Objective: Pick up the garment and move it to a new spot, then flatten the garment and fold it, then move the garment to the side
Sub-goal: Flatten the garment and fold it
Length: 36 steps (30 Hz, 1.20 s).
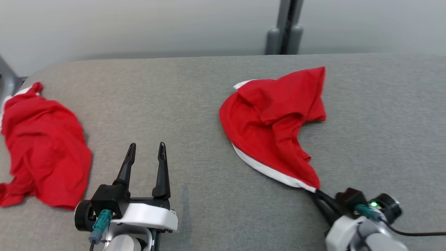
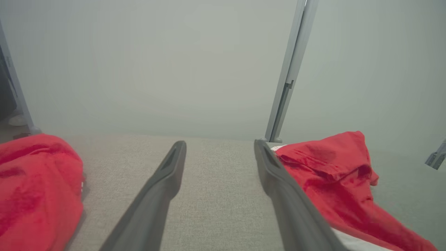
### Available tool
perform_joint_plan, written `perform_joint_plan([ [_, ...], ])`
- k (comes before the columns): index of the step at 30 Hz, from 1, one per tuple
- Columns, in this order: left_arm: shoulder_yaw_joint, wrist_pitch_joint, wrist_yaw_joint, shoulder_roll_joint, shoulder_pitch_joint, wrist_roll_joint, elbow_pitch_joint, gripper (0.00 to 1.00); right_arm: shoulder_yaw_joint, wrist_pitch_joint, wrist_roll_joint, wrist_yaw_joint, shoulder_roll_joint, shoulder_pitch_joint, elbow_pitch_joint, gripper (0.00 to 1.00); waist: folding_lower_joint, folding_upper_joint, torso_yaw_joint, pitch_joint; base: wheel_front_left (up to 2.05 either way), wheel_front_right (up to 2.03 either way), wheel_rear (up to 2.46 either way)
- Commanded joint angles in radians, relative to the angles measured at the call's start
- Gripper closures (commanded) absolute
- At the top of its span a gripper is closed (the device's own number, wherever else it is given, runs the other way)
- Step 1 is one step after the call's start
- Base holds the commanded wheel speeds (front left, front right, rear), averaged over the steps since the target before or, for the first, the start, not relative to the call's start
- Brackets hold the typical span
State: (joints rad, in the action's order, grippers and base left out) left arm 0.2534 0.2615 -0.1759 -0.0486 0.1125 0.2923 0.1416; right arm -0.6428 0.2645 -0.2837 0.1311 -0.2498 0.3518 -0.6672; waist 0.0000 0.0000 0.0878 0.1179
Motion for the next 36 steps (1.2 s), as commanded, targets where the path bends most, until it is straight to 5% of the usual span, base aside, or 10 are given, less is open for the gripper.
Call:
perform_joint_plan([
  [1,-0.003,0.003,0.003,-0.003,-0.003,0.005,0.0,0.0,0.013,0.0,-0.013,-0.001,-0.041,-0.025,0.018,1.0,0.0,0.0,-0.06,-0.021,0.0,0.0,0.0],
  [9,0.016,0.003,0.003,-0.004,0.021,0.016,0.0,0.0,0.112,-0.089,-0.071,-0.001,-0.206,-0.124,0.119,1.0,0.0,0.0,-0.149,-0.026,0.0,0.0,0.0],
  [14,0.026,0.004,0.0,-0.004,0.019,0.015,0.008,0.0,0.228,-0.151,-0.038,-0.001,-0.226,-0.166,0.08,1.0,0.0,0.0,-0.17,-0.029,0.0,0.0,0.0],
  [15,0.028,0.003,0.0,-0.004,0.019,0.014,0.008,0.0,0.242,-0.139,-0.018,0.0,-0.219,-0.167,0.087,0.33,0.0,0.0,-0.171,-0.03,0.0,0.0,0.0],
  [16,0.03,0.004,0.0,-0.003,0.019,0.014,0.009,0.0,0.268,-0.138,-0.021,-0.001,-0.2,-0.17,0.086,0.0,0.0,0.0,-0.171,-0.031,0.0,0.0,0.0],
  [31,0.023,0.003,0.021,-0.004,0.007,-0.004,0.026,0.0,0.248,-0.038,0.026,-0.001,-0.091,-0.146,0.346,0.0,0.0,0.0,-0.137,-0.05,0.0,0.0,0.0],
  [36,0.029,0.003,0.019,-0.004,0.008,-0.006,0.021,0.0,0.232,-0.014,0.079,-0.001,-0.046,-0.115,0.348,0.0,0.0,0.0,-0.106,-0.051,0.0,0.0,0.0],
])
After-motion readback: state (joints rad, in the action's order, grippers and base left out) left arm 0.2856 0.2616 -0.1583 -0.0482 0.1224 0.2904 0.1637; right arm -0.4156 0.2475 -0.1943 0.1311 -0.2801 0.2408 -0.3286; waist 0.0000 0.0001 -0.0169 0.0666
